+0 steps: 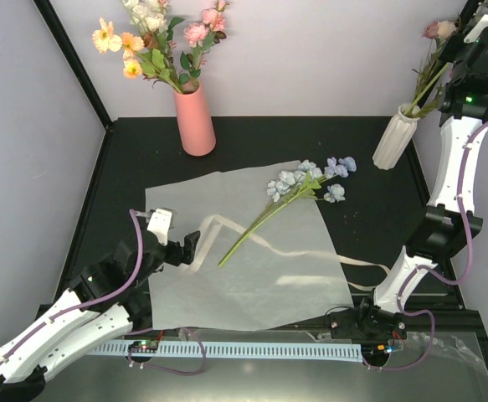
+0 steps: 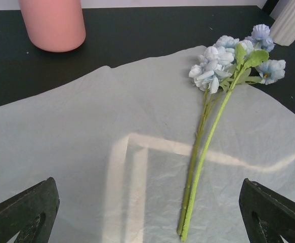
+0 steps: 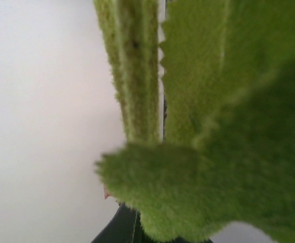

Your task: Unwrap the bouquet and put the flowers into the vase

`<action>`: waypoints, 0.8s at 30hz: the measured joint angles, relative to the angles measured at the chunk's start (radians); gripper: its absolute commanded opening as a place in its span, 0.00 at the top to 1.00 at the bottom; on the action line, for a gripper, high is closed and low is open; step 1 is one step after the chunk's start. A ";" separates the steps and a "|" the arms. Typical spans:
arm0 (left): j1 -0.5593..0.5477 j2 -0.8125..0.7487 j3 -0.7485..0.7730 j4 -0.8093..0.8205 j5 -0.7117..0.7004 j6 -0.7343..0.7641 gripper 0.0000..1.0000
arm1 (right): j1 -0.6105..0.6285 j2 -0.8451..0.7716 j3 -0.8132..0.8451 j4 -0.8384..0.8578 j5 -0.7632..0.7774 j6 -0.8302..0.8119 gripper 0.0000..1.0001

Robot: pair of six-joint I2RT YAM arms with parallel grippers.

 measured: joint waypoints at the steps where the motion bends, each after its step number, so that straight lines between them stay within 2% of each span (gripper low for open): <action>1: 0.000 0.000 0.000 0.001 0.000 0.000 0.01 | -0.002 0.003 -0.005 0.004 -0.011 0.006 0.98; 14: 0.000 0.000 0.000 0.003 0.000 0.002 0.01 | -0.005 0.034 -0.131 0.022 -0.092 0.052 0.88; 16: 0.000 0.000 0.000 0.004 0.000 0.002 0.01 | -0.006 0.037 -0.138 0.015 -0.098 0.059 0.77; 19: 0.000 0.000 0.000 0.004 0.000 0.002 0.01 | -0.005 0.037 -0.141 0.007 -0.107 0.073 0.48; 21: 0.000 0.000 0.000 0.004 0.000 0.003 0.01 | -0.005 0.037 -0.141 -0.003 -0.115 0.079 0.40; 23: 0.000 0.000 0.000 0.004 0.000 0.006 0.01 | -0.005 0.037 -0.141 -0.024 -0.117 0.094 0.36; 24: 0.000 0.000 0.000 0.004 0.000 0.006 0.01 | -0.005 0.037 -0.141 -0.039 -0.118 0.102 0.29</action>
